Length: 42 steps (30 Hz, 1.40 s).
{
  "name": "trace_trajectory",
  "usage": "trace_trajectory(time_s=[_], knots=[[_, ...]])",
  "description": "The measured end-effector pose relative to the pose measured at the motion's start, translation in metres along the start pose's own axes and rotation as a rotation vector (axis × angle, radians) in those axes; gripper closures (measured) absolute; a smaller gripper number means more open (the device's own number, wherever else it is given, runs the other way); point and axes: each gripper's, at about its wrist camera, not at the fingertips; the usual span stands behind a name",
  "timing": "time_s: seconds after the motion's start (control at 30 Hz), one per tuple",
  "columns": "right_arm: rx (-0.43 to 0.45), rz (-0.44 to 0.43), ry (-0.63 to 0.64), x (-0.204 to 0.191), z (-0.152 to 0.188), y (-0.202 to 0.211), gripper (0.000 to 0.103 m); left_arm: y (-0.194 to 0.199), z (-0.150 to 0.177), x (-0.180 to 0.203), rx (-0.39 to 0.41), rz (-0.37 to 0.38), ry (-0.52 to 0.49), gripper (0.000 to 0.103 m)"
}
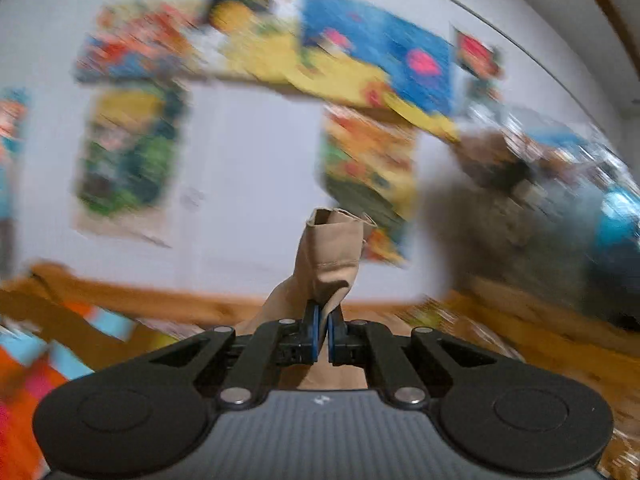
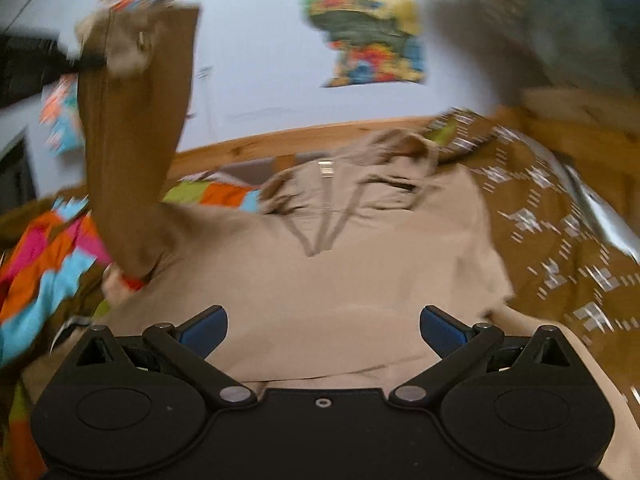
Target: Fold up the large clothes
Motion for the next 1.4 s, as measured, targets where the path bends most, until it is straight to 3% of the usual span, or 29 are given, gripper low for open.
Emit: trace_trajectory(time_s=[0.17, 0.4, 0.47, 0.5, 0.53, 0.67, 0.8, 0.9, 1.0, 1.13, 1.3, 1.4], knots=[[-0.008, 0.053, -0.154, 0.046, 0.004, 0.009, 0.001, -0.048, 0.07, 0.06, -0.177, 0.191, 0.019, 0.099], [-0.051, -0.01, -0.401, 0.09, 0.023, 0.015, 0.001, -0.07, 0.152, 0.085, -0.504, 0.369, 0.13, 0.091], [-0.072, -0.026, -0.468, 0.096, 0.027, 0.011, 0.001, -0.064, 0.158, 0.075, -0.529, 0.398, 0.159, 0.071], [-0.087, -0.026, -0.494, 0.097, 0.027, 0.008, 0.001, -0.06, 0.158, 0.068, -0.525, 0.402, 0.169, 0.05], [-0.101, -0.026, -0.514, 0.098, 0.028, 0.005, 0.001, -0.053, 0.158, 0.06, -0.51, 0.395, 0.178, 0.033], [-0.142, -0.053, -0.541, 0.092, 0.027, -0.006, 0.001, -0.036, 0.148, 0.025, -0.49, 0.349, 0.189, 0.027], [-0.222, 0.027, -0.496, 0.08, 0.028, -0.026, 0.01, -0.024, 0.149, -0.018, -0.551, 0.116, 0.147, 0.027], [-0.241, 0.095, -0.322, 0.061, 0.025, -0.045, 0.022, -0.015, 0.161, -0.055, -0.567, -0.059, 0.157, 0.027], [-0.259, 0.137, -0.18, 0.045, 0.022, -0.067, 0.042, -0.019, 0.161, -0.088, -0.566, -0.16, 0.198, 0.027], [-0.249, 0.203, -0.103, 0.037, 0.02, -0.079, 0.103, -0.054, 0.148, -0.121, -0.514, -0.228, 0.191, 0.027], [-0.058, 0.258, 0.008, 0.033, 0.01, -0.044, 0.103, -0.115, 0.142, -0.149, -0.532, -0.278, 0.173, 0.032], [-0.054, 0.285, 0.079, 0.036, 0.01, -0.042, 0.103, -0.144, 0.151, -0.155, -0.566, -0.279, 0.162, 0.032]])
Point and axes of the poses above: each gripper's, at about its wrist camera, not at the fingertips, and y roughly against the way its jaws point, x to its right, z to its underside, and after that the axes turned 6 degrees about -y, right-handed
